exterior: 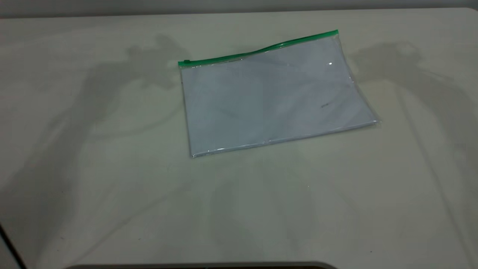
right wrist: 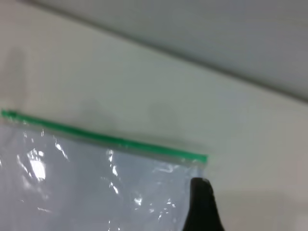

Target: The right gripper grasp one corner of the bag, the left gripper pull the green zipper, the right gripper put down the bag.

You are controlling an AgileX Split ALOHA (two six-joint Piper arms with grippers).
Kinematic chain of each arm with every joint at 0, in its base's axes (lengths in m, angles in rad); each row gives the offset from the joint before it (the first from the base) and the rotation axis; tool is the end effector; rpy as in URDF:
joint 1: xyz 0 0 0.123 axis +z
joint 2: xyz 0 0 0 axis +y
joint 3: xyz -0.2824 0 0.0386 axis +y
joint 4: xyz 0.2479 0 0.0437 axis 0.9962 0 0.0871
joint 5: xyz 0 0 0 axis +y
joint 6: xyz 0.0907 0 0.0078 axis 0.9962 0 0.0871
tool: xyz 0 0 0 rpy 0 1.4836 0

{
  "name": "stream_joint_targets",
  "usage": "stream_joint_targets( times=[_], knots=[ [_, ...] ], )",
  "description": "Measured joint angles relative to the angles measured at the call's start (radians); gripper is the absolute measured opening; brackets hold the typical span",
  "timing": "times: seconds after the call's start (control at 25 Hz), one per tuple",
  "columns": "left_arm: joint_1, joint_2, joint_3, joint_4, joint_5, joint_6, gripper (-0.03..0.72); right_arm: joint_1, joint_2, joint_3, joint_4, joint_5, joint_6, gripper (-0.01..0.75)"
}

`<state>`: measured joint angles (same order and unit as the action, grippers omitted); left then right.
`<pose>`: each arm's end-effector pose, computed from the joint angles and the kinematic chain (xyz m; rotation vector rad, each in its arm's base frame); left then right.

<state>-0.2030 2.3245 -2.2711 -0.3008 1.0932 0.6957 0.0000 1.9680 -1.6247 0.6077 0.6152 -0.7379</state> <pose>0.5002 -0.1274 0.2571 1.0354 2.3508 -0.2167 0.4539 0.0301 0.2656 -0.4170 2.2773 0.2828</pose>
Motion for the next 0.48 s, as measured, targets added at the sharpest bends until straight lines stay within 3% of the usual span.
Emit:
stream_joint_targets(
  times=[0.2,0.48],
  knots=[
    [0.000,-0.148,-0.002,0.116,0.072,-0.167,0.586,0.001,-0.239,0.000,-0.171,0.097,0.220,0.584],
    [0.000,-0.343,-0.004,0.284,0.074,-0.375,0.586,0.000,-0.528,0.000,-0.347,0.310,0.417,0.584]
  ],
)
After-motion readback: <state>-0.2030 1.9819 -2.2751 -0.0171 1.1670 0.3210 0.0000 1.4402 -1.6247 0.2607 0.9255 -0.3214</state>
